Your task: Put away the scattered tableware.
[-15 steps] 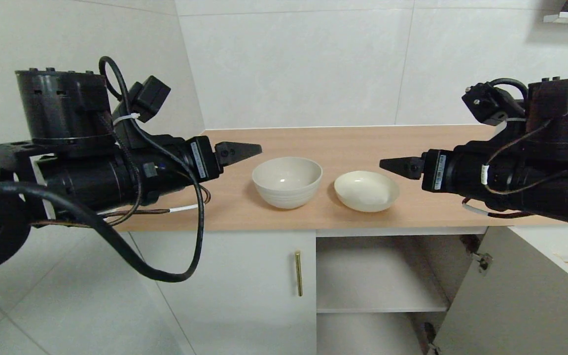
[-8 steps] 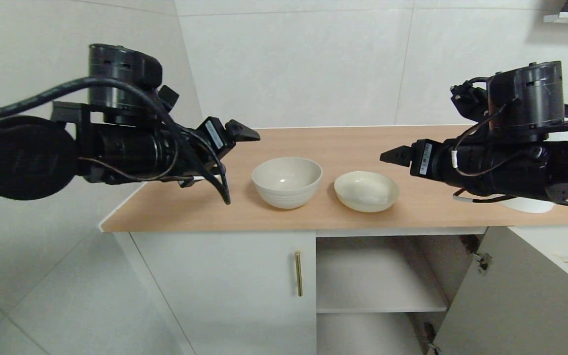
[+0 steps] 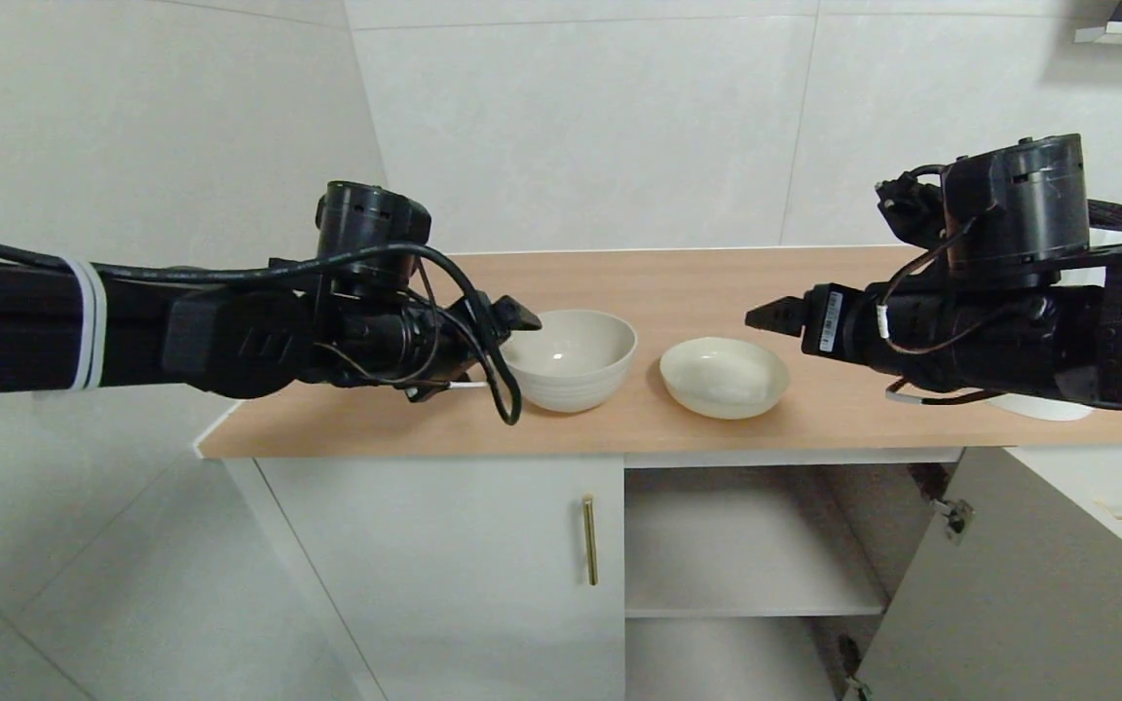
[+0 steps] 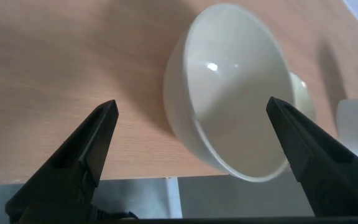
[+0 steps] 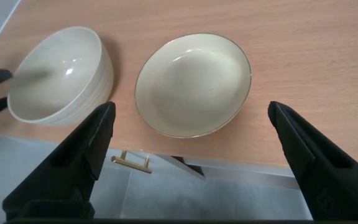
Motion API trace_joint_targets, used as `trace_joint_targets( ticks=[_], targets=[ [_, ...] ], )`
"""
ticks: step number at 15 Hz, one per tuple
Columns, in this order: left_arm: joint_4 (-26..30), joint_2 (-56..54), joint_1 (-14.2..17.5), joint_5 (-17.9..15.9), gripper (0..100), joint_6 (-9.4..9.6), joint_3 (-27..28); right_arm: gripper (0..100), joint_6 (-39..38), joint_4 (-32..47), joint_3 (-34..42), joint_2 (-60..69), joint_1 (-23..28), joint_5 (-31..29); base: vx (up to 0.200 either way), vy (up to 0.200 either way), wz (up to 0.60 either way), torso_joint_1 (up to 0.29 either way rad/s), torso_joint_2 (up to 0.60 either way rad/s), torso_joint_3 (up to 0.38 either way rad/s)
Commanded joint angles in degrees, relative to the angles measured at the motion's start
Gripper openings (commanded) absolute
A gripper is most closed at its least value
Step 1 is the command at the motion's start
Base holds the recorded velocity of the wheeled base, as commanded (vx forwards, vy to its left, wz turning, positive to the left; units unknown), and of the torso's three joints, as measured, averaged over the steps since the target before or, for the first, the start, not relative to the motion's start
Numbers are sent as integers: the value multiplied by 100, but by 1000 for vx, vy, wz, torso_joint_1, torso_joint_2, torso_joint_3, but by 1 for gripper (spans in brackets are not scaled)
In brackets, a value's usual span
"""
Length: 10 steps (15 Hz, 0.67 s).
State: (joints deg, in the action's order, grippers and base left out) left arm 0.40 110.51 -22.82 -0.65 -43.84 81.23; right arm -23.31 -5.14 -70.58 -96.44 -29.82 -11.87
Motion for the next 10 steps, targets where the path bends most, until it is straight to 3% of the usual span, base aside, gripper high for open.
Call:
trace_joint_targets(
  ticks=[1, 5, 6, 10],
  targets=[
    [4, 129, -12, -6, 100, -2, 7, 100, 2, -4, 1, 2, 11, 1, 0, 0, 0, 0, 0, 0],
    [-119, 138, -29, -6, 100, -2, -10, 100, 2, -4, 1, -6, 11, 10, 0, 0, 0, 0, 0, 0],
    [-119, 164, -29, -6, 0, -2, -10, 100, 2, -13, 1, -6, 11, 10, 0, 0, 0, 0, 0, 0],
    [-111, 182, -29, -23, 0, -2, -10, 100, 2, -13, 1, 2, 11, 18, 0, 0, 0, 0, 0, 0]
  ],
)
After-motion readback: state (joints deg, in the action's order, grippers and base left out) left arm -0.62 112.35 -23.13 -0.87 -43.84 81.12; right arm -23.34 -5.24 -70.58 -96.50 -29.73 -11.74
